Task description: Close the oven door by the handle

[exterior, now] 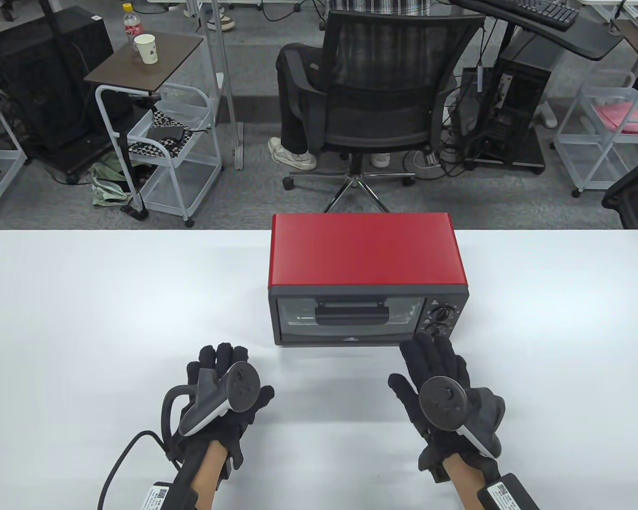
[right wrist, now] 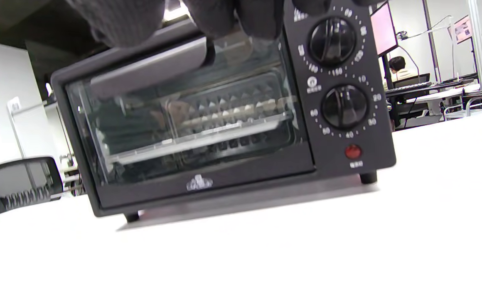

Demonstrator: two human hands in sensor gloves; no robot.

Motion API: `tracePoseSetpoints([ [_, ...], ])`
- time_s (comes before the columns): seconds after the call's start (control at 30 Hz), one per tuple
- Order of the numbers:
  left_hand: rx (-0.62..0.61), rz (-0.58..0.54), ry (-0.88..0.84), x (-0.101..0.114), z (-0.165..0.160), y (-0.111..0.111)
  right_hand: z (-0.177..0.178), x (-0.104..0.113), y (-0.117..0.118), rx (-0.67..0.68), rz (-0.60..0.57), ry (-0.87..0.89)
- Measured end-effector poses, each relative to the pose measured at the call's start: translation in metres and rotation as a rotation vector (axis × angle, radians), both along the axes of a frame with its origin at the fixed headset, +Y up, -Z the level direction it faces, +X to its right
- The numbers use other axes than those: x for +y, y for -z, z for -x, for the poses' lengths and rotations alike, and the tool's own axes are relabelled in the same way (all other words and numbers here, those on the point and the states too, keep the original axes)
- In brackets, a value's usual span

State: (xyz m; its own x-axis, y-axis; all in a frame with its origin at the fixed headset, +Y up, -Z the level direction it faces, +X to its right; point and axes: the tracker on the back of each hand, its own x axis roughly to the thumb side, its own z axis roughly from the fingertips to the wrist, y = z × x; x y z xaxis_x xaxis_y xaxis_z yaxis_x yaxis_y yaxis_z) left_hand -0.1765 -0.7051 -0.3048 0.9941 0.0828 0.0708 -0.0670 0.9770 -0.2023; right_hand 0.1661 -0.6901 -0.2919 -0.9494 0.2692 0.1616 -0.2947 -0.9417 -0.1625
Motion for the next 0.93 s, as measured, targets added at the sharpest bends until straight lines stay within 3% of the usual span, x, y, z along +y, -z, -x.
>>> tracePoseSetpoints([
  [0.4,0.0,0.051,0.017,-0.009,-0.003,0.001,0.005,-0.024,0.009,0.029,0.214,-0.123],
  [0.93,-0.002,0.043,0.005,-0.011,-0.002,0.003,0.003,-0.027,0.01,0.027,0.217,-0.095],
])
